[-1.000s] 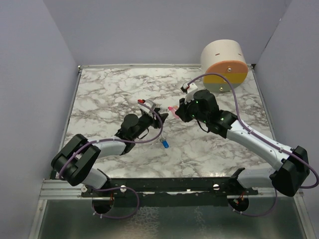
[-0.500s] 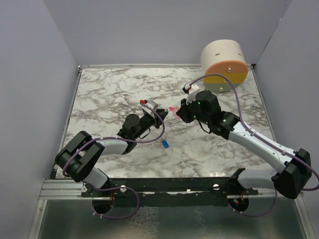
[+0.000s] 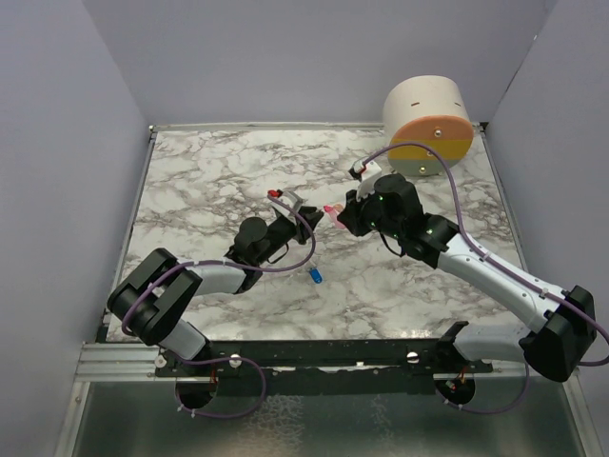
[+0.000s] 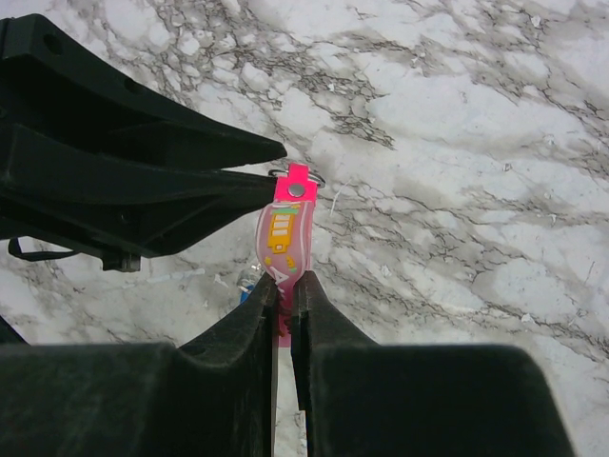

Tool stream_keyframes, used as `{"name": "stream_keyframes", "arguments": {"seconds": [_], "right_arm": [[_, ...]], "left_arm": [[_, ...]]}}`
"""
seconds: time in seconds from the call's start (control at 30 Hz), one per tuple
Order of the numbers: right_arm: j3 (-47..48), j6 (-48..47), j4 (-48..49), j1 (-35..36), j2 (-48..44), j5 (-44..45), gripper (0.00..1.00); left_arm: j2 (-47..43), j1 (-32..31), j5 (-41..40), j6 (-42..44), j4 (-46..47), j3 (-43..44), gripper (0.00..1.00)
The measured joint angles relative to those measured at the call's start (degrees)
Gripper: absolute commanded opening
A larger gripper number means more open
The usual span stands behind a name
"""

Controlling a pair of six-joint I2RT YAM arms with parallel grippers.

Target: Put the keys on the keyring

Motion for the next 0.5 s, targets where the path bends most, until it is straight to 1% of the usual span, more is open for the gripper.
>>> {"name": "stream_keyframes", "arguments": {"seconds": [0.17, 0.27, 0.5], "right_arm": [[0.0, 0.0, -0.09, 0.0, 0.0, 0.02, 0.01], [0.0, 0.02, -0.09, 0.0, -0.02, 0.02, 0.01], [0.0, 0.0, -0.13, 0.0, -0.02, -0.17, 0.01]], "left_arm": [[0.44, 0.0, 0.52, -0.09, 1.49, 0.09, 0.06], [0.48, 0.0, 0.81, -0.24, 2.12, 0.09, 0.01], [0.48, 0.0, 1.22, -0.31, 1.75, 0.11, 0.0]]}}
